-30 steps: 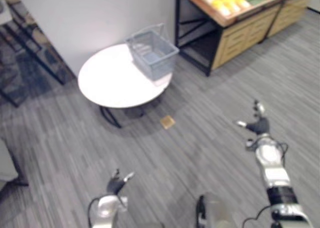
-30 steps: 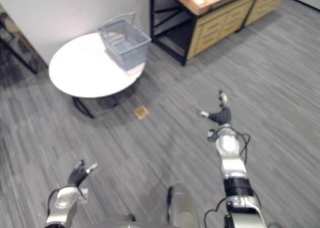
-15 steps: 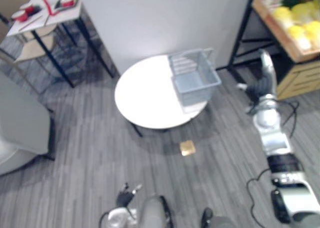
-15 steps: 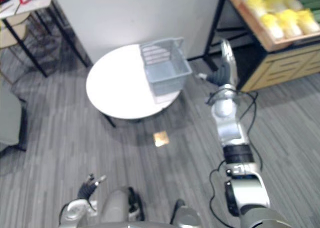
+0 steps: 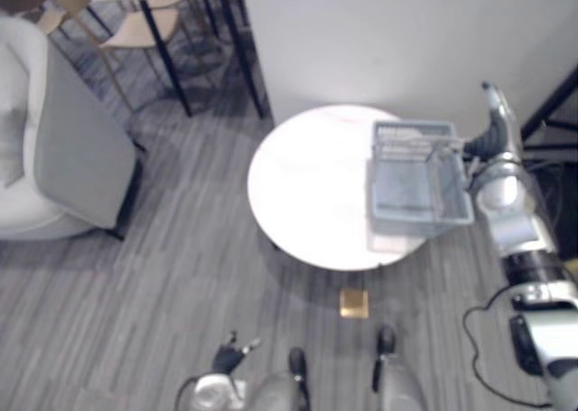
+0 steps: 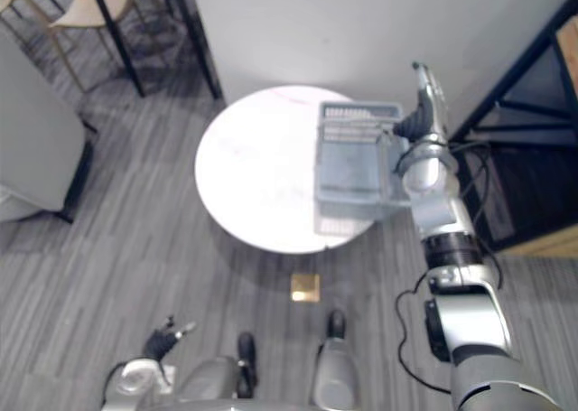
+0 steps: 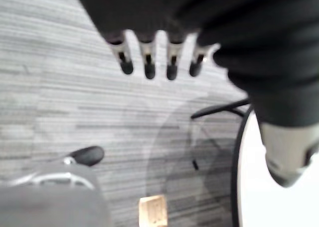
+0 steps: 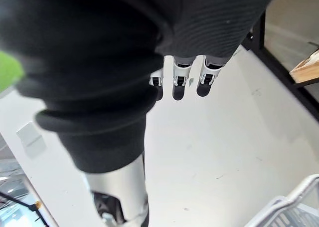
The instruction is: Pick vegetable in the basket
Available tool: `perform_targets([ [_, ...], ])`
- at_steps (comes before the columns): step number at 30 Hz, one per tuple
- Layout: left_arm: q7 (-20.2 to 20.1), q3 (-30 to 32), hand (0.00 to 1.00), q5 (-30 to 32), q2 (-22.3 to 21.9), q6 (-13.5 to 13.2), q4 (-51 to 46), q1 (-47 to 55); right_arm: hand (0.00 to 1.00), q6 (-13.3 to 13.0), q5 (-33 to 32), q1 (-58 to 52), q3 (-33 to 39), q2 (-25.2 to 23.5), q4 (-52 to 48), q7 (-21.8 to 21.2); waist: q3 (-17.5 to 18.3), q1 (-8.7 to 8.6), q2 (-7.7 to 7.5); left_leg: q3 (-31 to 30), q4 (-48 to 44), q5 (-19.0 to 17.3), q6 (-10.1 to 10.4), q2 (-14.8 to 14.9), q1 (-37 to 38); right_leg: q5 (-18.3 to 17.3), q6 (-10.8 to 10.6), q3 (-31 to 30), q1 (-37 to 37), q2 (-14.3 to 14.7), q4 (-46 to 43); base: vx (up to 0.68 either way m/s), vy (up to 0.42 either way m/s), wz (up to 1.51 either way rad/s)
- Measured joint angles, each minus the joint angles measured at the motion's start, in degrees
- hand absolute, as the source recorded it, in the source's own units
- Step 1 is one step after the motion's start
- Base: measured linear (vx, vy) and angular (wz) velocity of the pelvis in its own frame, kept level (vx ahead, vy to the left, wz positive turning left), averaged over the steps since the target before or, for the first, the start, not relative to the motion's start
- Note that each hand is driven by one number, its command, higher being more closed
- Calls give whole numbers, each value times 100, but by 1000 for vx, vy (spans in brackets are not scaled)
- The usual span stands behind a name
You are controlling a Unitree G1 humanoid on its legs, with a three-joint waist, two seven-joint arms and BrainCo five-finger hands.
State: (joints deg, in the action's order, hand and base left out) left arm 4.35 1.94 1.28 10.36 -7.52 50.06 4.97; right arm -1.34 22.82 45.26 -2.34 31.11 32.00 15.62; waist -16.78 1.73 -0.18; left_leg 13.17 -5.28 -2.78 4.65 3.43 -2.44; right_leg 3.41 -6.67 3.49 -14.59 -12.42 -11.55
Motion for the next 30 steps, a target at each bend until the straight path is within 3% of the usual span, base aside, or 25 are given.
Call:
perform_targets([
  [1,-21,-17,0,2,-15,-16,-30,32,0,8,0,96,-91,61,64,-1,16,-20,94,32,3,-4,15,117,-68,-7,12,62,19,91,156,210,-343,9],
  [3,-21,-45,0,-2,-44,-110,-132,12,0,25,-7,432,-215,423,329,-10,-112,-5,432,-7,254,101,180,435,-187,93,149,338,44,418,499,143,-232,14],
  [6,-12,-94,0,-22,-43,-197,-217,-75,0,32,-32,1025,-314,689,904,-15,-369,-16,589,-162,530,304,325,601,-249,101,187,562,-25,588,565,74,-149,20],
  [12,60,-215,0,-83,-41,-208,-225,-327,0,-32,-35,1956,-972,946,1942,-188,-670,36,747,-364,784,547,349,581,-658,207,292,694,-330,602,761,4,-18,20],
  [13,123,-305,0,-116,-43,-239,-211,-372,100,-60,-31,2084,-1063,945,2166,-247,-720,77,848,-439,823,604,348,563,-818,210,292,747,-461,605,760,12,-9,20],
  [17,218,-506,0,-127,-115,-243,-176,-470,100,-149,195,2677,-1205,1118,2563,-126,-824,224,1065,-440,923,717,349,518,-1135,255,302,731,-843,579,732,8,-2,5],
  [22,236,-600,0,-351,-325,-333,-197,-637,100,-216,199,2825,-1442,1338,2660,-108,-845,329,1082,-695,769,714,352,457,-1346,192,323,507,-1176,548,434,17,14,-7],
  [24,235,-597,0,-351,-446,-333,-211,-814,100,-226,196,2760,-1494,1301,2525,-153,-937,350,943,-1181,353,535,486,405,-1437,41,313,279,-1306,510,115,-22,-32,-18],
  [26,235,-597,0,-351,-518,-330,-227,-828,100,-204,191,2479,-1422,1171,2383,-238,-943,325,931,-1257,66,184,509,494,-1391,-11,318,201,-1265,604,-34,-31,-29,-36],
  [28,226,-596,0,-349,-491,-291,-219,-900,100,-194,180,1877,-1213,1041,2010,-266,-1024,279,793,-1187,-24,24,542,564,-1127,-3,314,70,-1011,695,1,-21,16,-37],
  [30,206,-582,0,-326,-315,-230,-305,-912,100,-146,84,697,-804,682,1202,-478,-1021,166,487,-909,-60,-107,555,656,-657,88,248,-199,-528,862,298,-27,24,-53],
])
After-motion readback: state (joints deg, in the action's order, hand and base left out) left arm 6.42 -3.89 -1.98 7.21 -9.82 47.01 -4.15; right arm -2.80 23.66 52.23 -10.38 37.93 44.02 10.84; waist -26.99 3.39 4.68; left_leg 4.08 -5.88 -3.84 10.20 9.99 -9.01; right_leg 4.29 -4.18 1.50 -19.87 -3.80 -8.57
